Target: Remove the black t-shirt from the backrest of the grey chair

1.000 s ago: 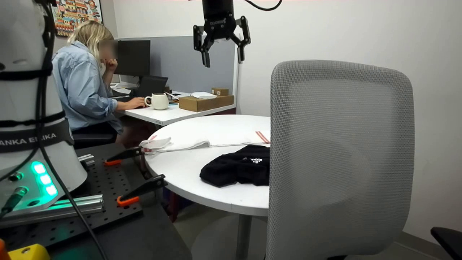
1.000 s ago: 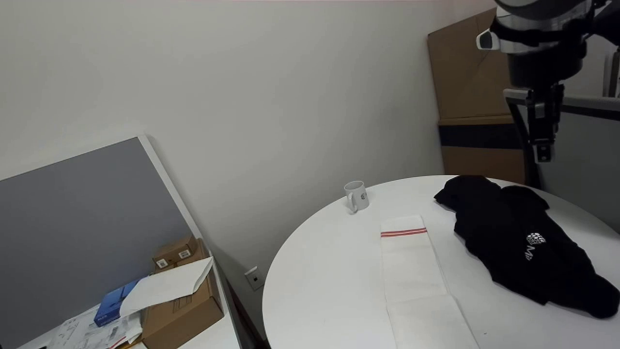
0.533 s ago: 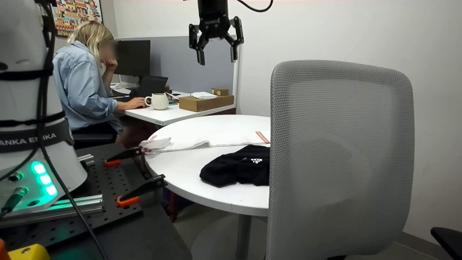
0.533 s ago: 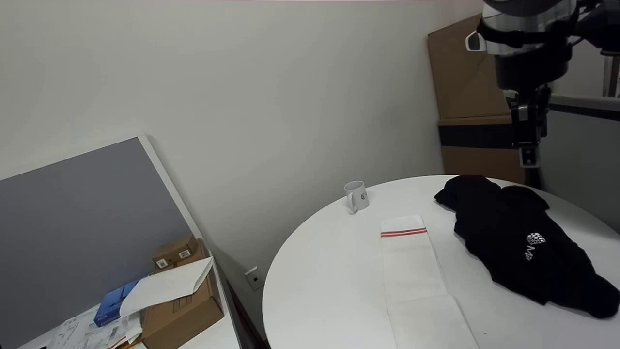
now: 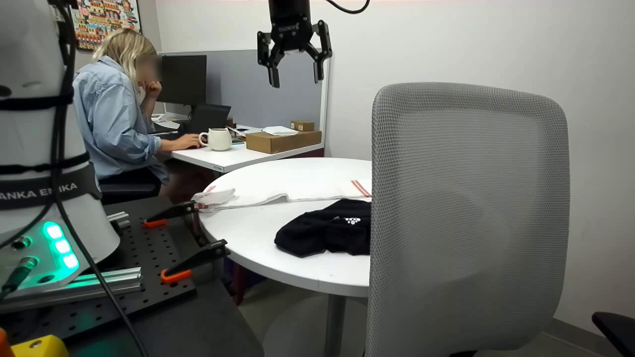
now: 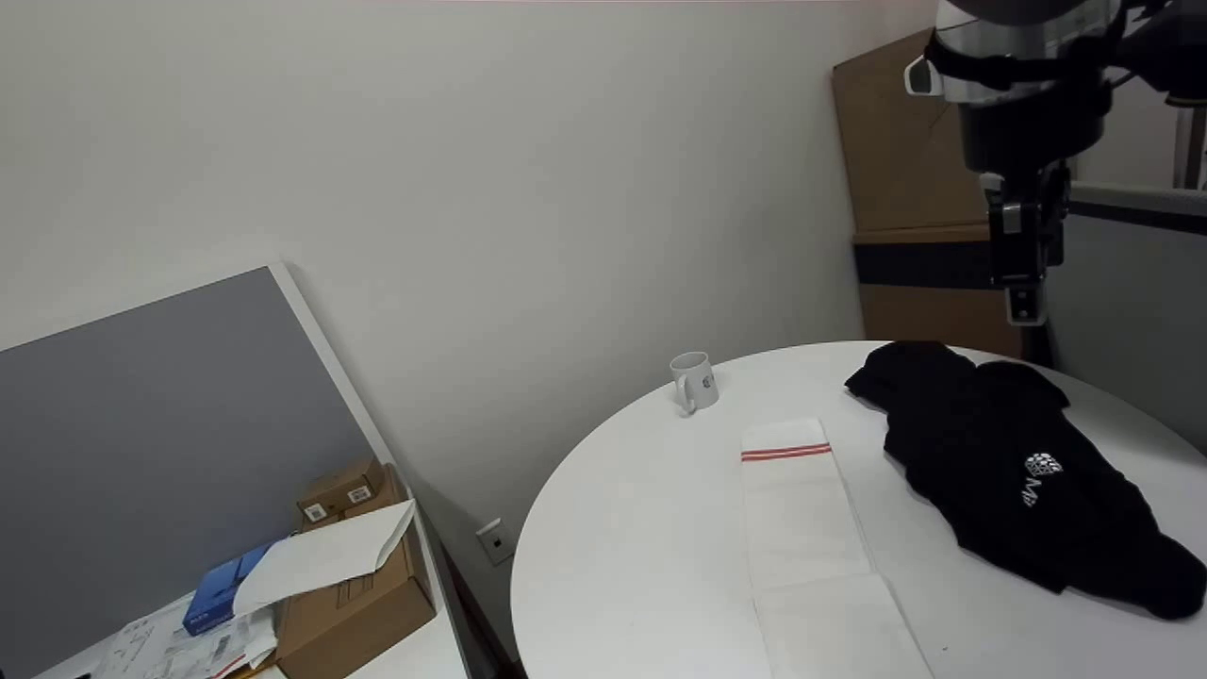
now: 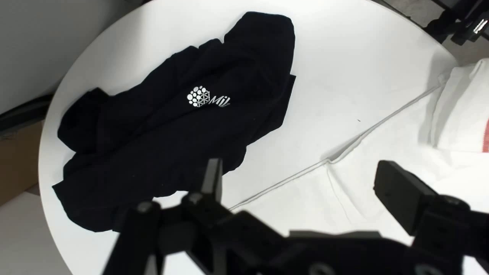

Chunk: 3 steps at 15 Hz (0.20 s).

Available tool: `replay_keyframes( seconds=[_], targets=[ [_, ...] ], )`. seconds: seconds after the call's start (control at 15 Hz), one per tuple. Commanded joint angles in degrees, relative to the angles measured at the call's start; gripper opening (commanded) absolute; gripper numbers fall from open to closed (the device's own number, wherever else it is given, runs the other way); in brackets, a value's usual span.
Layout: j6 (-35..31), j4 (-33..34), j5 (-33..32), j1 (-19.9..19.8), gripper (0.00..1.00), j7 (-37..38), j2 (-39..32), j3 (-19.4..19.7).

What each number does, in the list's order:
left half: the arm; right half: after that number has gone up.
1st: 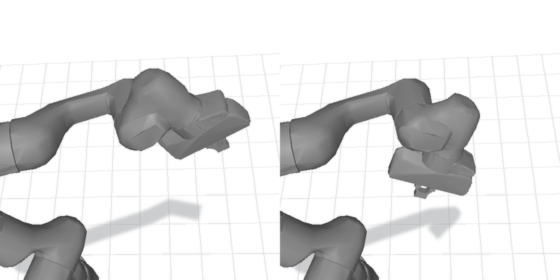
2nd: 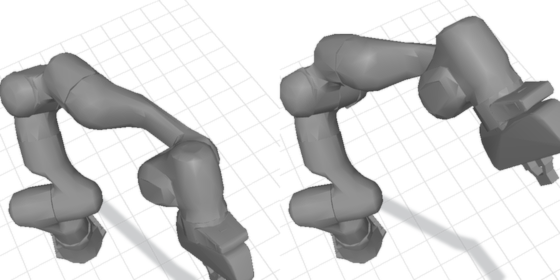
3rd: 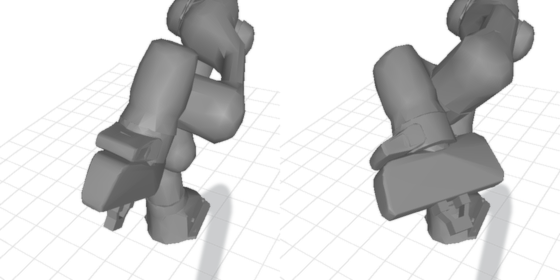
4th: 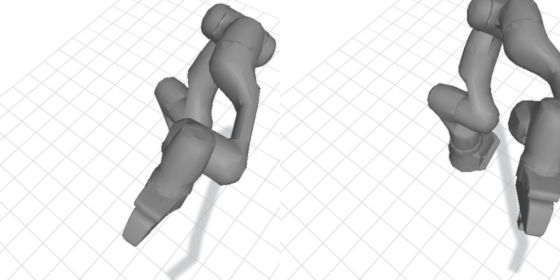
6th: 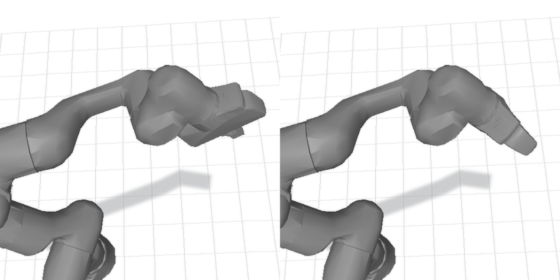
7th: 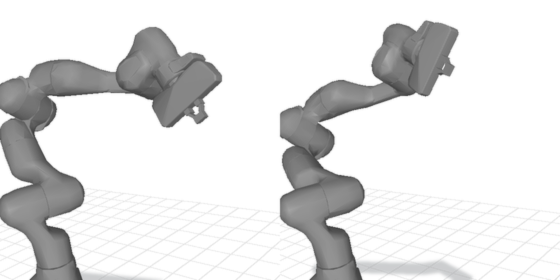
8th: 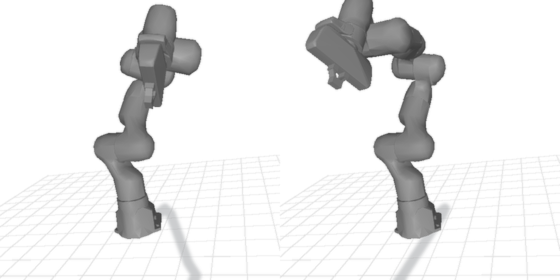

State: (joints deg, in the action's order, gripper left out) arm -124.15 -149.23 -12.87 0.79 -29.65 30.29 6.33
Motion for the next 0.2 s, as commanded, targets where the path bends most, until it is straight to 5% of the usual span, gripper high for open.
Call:
replay_keyframes(
  seconds=[0.0, 0.13],
  targets=[
    [0.17, 0.09, -0.17, 0.34, 1.0, 0.18, 0.02, 0.29],
    [0.17, 0.08, -0.17, 0.34, 1.0, 0.21, 0.02, 0.29]
  ],
)
